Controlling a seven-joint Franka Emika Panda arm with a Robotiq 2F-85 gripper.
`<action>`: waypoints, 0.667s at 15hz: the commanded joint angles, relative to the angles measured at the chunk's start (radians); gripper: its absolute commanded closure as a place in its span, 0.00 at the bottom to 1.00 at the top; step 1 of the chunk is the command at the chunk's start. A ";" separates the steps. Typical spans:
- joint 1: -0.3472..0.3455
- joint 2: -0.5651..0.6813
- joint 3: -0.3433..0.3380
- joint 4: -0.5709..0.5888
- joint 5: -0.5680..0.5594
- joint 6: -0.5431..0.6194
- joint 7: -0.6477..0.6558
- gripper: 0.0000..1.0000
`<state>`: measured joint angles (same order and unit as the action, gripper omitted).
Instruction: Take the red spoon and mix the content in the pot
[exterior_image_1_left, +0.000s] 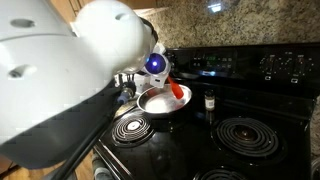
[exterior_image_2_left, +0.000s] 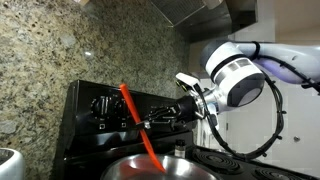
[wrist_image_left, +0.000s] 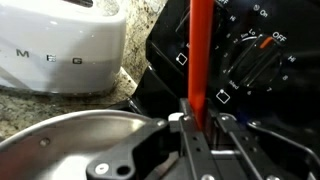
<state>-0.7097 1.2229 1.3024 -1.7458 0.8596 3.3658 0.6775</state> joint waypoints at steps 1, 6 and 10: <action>-0.004 -0.151 -0.066 -0.064 0.095 -0.010 0.023 0.96; 0.008 -0.302 -0.156 -0.132 0.224 -0.071 0.027 0.96; 0.041 -0.431 -0.251 -0.197 0.309 -0.198 0.032 0.96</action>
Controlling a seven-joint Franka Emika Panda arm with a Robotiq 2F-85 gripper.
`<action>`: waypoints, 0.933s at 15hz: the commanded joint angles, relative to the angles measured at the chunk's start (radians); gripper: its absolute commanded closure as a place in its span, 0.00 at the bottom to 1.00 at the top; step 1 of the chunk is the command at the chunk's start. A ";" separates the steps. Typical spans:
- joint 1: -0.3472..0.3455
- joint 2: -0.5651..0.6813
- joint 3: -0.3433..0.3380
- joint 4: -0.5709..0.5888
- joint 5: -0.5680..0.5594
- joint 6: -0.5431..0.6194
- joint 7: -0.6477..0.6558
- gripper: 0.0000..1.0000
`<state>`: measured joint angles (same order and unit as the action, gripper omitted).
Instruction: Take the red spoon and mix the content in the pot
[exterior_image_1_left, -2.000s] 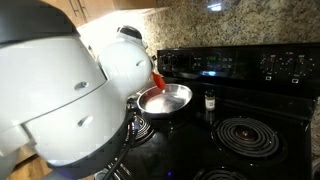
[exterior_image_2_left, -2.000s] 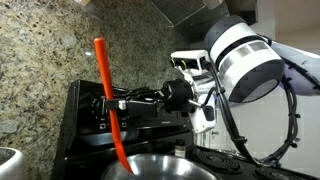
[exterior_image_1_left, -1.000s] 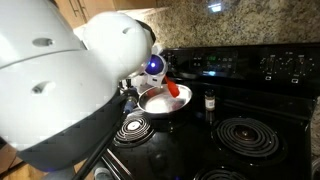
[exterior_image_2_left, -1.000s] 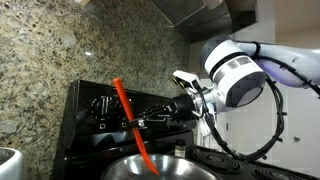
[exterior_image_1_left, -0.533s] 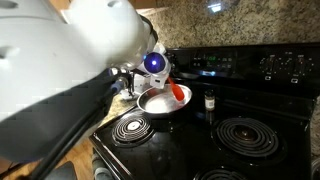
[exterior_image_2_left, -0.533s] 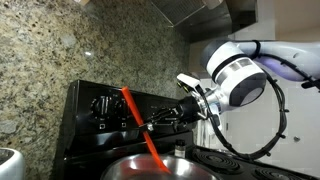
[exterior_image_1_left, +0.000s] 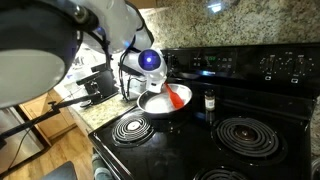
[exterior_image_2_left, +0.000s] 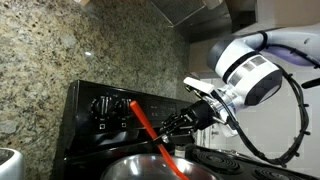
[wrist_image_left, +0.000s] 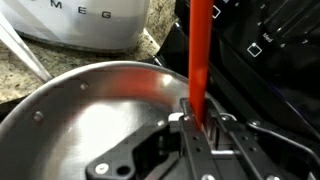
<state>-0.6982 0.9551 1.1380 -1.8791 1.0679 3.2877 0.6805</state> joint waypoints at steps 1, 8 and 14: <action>0.033 -0.173 -0.099 -0.089 0.051 -0.133 0.086 0.96; 0.360 -0.433 -0.525 -0.080 0.233 -0.593 0.114 0.96; 0.685 -0.501 -0.861 -0.047 0.196 -0.810 0.237 0.96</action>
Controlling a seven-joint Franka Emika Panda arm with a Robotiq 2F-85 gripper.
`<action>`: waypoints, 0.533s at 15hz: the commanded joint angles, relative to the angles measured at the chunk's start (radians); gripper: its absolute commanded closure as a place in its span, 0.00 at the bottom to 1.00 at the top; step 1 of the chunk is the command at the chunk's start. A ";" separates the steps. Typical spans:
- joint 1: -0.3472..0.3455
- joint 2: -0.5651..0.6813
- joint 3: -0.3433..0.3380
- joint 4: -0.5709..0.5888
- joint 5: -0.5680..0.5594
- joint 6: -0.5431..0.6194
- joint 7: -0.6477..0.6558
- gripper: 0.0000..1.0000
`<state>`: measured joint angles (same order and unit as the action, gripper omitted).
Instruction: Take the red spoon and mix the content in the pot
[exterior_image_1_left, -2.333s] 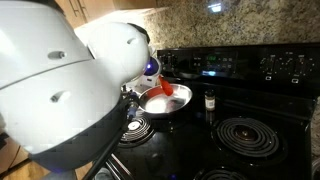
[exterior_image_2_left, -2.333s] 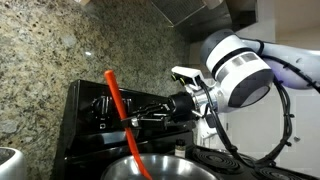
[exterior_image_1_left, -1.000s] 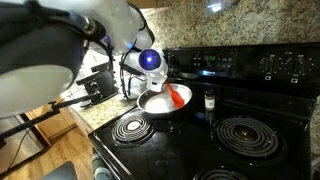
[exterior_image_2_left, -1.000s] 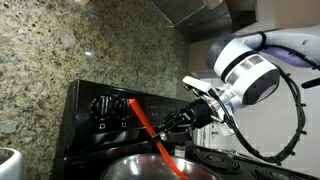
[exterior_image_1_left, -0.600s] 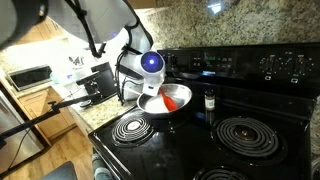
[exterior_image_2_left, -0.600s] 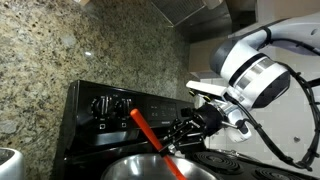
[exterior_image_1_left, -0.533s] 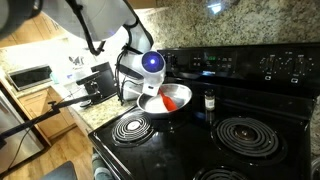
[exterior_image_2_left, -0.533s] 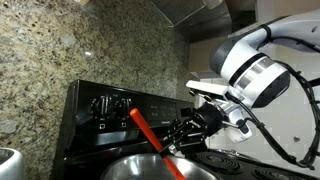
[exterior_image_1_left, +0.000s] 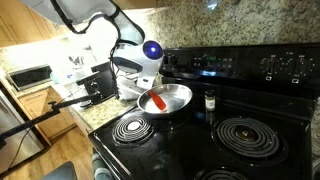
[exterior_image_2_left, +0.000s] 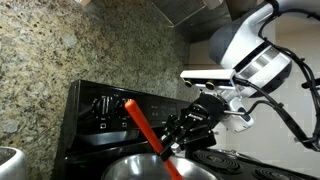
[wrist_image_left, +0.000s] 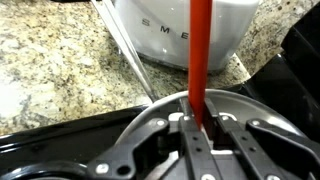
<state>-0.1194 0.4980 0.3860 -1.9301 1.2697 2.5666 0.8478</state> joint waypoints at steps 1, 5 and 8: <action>0.134 -0.045 -0.135 0.013 -0.004 -0.123 0.089 0.96; 0.204 -0.034 -0.198 0.058 0.010 -0.184 0.119 0.96; 0.220 -0.016 -0.215 0.095 0.019 -0.234 0.121 0.96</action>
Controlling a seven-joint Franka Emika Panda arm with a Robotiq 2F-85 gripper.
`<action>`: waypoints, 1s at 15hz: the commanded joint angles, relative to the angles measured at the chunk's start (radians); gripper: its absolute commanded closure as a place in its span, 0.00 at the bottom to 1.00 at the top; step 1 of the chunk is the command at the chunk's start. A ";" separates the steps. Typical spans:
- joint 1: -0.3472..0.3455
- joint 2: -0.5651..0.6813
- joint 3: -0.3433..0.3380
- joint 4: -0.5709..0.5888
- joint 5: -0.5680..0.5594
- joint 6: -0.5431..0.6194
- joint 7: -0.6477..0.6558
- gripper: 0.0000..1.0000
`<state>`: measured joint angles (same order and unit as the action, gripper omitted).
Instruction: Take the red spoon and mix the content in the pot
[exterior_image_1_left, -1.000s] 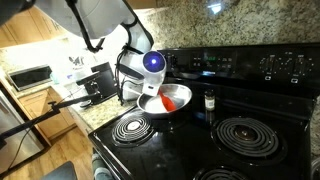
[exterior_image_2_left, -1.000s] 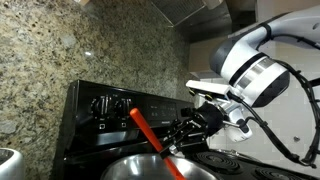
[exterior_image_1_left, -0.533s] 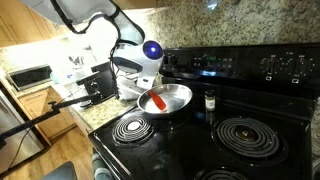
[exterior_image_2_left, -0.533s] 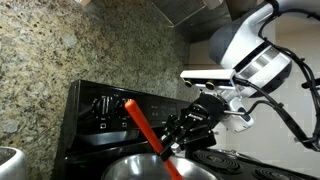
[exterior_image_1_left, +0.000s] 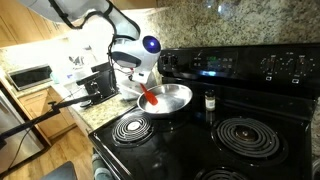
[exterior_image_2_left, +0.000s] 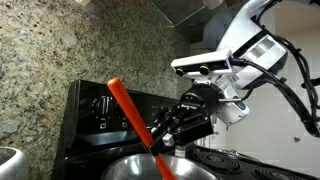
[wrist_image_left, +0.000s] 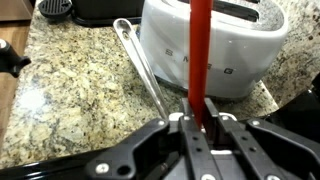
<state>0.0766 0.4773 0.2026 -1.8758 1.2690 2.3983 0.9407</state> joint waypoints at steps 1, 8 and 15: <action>0.028 0.012 -0.035 0.051 0.021 -0.078 0.029 0.96; 0.042 0.094 -0.030 0.157 0.066 -0.202 0.020 0.96; 0.076 0.166 -0.030 0.259 0.094 -0.169 -0.070 0.96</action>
<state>0.1367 0.6146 0.1869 -1.6776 1.3241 2.2312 0.9232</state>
